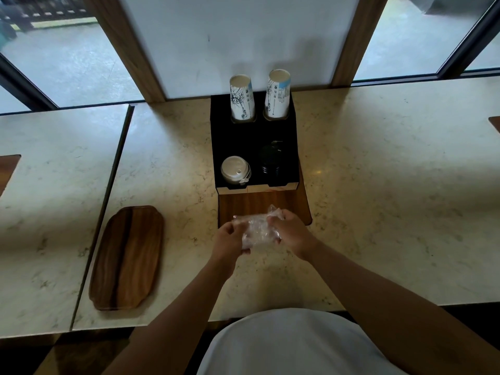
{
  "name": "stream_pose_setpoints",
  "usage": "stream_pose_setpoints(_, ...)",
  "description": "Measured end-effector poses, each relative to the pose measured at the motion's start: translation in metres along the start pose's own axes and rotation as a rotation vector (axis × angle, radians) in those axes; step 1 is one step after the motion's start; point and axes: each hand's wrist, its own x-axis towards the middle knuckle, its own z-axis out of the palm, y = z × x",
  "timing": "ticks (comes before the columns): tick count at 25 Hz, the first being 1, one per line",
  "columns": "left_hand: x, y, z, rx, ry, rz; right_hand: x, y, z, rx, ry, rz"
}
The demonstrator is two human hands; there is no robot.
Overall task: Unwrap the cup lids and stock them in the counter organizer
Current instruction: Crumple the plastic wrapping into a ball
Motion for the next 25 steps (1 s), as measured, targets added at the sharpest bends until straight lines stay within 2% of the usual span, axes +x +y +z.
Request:
stream_pose_setpoints(5, 0.004, -0.003, -0.006, 0.086, 0.038, 0.11, 0.002, 0.009, -0.004, -0.075, 0.058, -0.098)
stream_pose_setpoints(10, 0.007, -0.009, -0.001, 0.028, 0.057, 0.105, 0.003, 0.015, 0.001, -0.089, 0.113, -0.162)
stream_pose_setpoints(13, 0.008, -0.012, 0.0, -0.003, 0.066, 0.03, 0.004, 0.018, 0.001, -0.099, 0.124, -0.186)
stream_pose_setpoints(15, 0.009, -0.01, -0.001, -0.045, 0.071, -0.09, 0.005, 0.021, 0.0, -0.119, 0.122, -0.191)
stream_pose_setpoints(17, 0.01, -0.008, -0.005, -0.071, 0.0, -0.228, 0.006, 0.022, -0.003, -0.157, 0.104, -0.185)
stream_pose_setpoints(20, 0.008, -0.007, -0.013, 0.058, -0.101, -0.279, 0.005, 0.019, -0.014, -0.277, 0.084, -0.202)
stream_pose_setpoints(22, 0.01, -0.006, -0.019, 0.178, -0.161, -0.21, 0.003, 0.013, -0.022, -0.313, 0.006, -0.237)
stream_pose_setpoints(25, 0.013, -0.001, -0.025, 0.526, -0.307, -0.081, -0.003, 0.003, -0.024, -0.369, -0.19, -0.259)
